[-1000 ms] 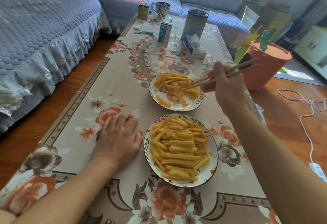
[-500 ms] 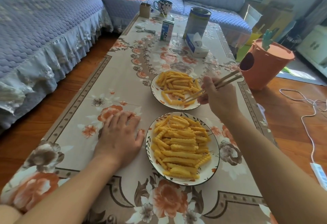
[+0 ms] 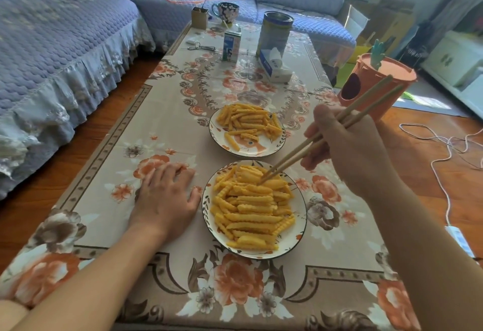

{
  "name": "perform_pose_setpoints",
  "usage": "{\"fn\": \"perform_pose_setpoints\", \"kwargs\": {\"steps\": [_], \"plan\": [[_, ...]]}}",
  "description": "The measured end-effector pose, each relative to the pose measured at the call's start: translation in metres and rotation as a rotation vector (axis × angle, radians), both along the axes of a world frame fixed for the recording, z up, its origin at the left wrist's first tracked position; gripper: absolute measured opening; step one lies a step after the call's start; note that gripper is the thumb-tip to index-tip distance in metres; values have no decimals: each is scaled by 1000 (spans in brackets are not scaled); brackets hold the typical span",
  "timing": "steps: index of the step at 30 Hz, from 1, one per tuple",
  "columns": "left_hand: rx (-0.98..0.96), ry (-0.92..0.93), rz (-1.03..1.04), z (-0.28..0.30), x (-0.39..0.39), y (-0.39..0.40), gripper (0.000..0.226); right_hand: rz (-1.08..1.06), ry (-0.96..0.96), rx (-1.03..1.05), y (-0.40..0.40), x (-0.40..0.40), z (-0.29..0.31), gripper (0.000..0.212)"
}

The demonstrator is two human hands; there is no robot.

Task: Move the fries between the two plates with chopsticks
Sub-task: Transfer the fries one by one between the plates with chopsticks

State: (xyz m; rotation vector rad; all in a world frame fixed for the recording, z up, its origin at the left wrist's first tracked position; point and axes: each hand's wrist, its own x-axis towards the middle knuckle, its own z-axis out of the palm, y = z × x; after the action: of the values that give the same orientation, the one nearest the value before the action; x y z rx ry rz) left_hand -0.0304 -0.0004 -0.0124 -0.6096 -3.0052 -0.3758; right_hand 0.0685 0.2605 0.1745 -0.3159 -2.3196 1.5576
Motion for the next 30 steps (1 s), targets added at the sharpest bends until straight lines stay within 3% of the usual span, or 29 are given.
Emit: {"fn": "perform_pose_setpoints", "kwargs": {"steps": [4,13,21,30], "plan": [[2,-2,5,2,1,0,58,38,-75,83,-12,15,-8,42],[30,3,-1,1,1,0,57,101,-27,61,-25,23,-17,37],[28,10,-1,-1,1,-1,55,-117,114,-3,9,-7,-25,33],[36,11,-10,2,2,0,54,-231,99,-22,-9,-90,-76,28]]}}
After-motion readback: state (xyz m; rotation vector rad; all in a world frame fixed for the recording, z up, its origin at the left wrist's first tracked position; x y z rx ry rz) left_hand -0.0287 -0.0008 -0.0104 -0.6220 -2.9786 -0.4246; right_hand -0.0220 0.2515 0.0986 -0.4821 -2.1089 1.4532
